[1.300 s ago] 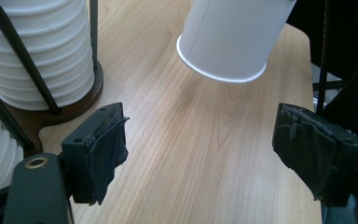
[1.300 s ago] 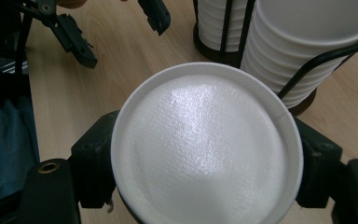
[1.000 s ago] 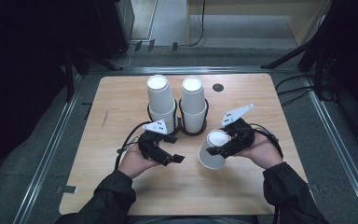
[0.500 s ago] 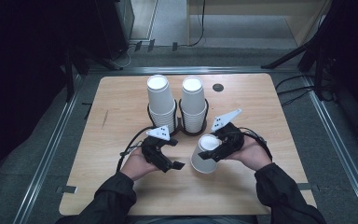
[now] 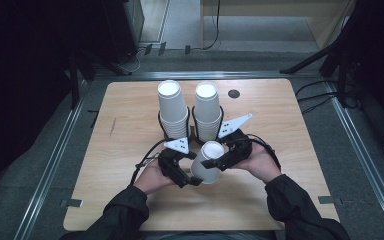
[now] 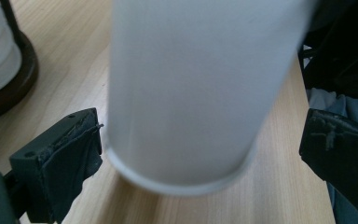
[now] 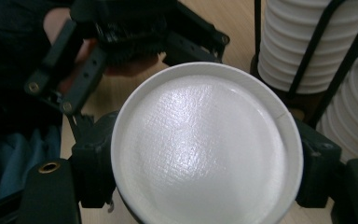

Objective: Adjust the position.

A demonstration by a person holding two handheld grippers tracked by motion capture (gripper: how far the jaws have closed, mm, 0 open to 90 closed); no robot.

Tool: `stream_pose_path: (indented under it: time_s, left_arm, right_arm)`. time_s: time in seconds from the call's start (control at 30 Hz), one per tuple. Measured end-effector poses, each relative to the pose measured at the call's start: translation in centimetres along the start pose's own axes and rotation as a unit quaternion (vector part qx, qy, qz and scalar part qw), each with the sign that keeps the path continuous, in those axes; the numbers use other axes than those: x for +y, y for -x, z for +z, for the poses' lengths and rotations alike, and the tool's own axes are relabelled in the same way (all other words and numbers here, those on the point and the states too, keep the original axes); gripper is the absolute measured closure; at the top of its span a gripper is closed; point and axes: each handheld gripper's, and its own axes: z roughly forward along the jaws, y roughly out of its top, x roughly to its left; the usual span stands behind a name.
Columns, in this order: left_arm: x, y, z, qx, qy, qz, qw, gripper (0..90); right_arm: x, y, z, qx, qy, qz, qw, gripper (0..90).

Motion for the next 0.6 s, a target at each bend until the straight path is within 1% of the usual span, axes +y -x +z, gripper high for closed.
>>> stream_pose_path:
  time_s: [0.03,0.1,0.2,0.27,0.37,0.4,0.43,0.47,0.5,0.53,0.57,0.6]
  left_arm:
    - [0.08,0.04,0.13,-0.001,-0.004,0.0,1.0,0.0]
    - [0.16,0.1,0.27,-0.004,-0.002,0.002,1.0,0.0]
    - [0.25,0.21,0.38,-0.004,0.001,0.005,1.0,0.0]
    - [0.29,0.26,0.47,-0.006,0.006,0.003,1.0,0.0]
    - [0.43,0.42,0.61,-0.003,0.012,-0.002,0.9999,0.0]
    - [0.46,0.49,0.6,0.0,0.013,0.003,0.9999,0.4]
    - [0.51,0.67,0.57,0.01,0.013,0.009,0.9998,5.8]
    - [0.58,0.8,0.49,0.02,0.01,0.015,0.9996,7.1]
    - [0.59,0.84,0.4,0.025,0.01,0.018,0.9995,9.2]
    - [0.6,0.85,0.25,0.03,0.009,0.023,0.9993,11.3]
    - [0.62,0.84,0.1,0.03,0.007,0.026,0.9992,13.1]
    - [0.68,0.77,-0.03,0.027,0.007,0.021,0.9994,14.1]
  right_arm:
    - [0.15,-0.07,-0.03,0.005,0.007,0.001,1.0,24.8]
    - [0.41,-0.28,-0.13,0.016,0.018,-0.001,0.9997,24.9]
    - [0.69,-0.55,-0.32,0.021,0.027,-0.003,0.9994,25.0]
    - [0.81,-0.61,-0.47,0.026,0.036,-0.005,0.999,25.0]
    - [0.98,-0.75,-0.67,0.034,0.051,-0.003,0.9981,25.1]
    - [1.03,-0.78,-0.73,0.038,0.056,-0.002,0.9977,25.0]
    - [1.08,-0.86,-0.73,0.036,0.058,-0.004,0.9977,25.3]
    - [1.07,-0.91,-0.74,0.03,0.056,-0.01,0.9979,25.3]
    - [1.04,-0.97,-0.77,0.029,0.057,-0.018,0.9978,25.3]
    - [1.02,-1.01,-0.86,0.027,0.055,-0.024,0.9978,25.3]
    - [1.0,-0.99,-0.93,0.027,0.052,-0.022,0.9981,25.0]
    - [1.01,-0.94,-1.03,0.027,0.048,-0.019,0.9983,24.7]
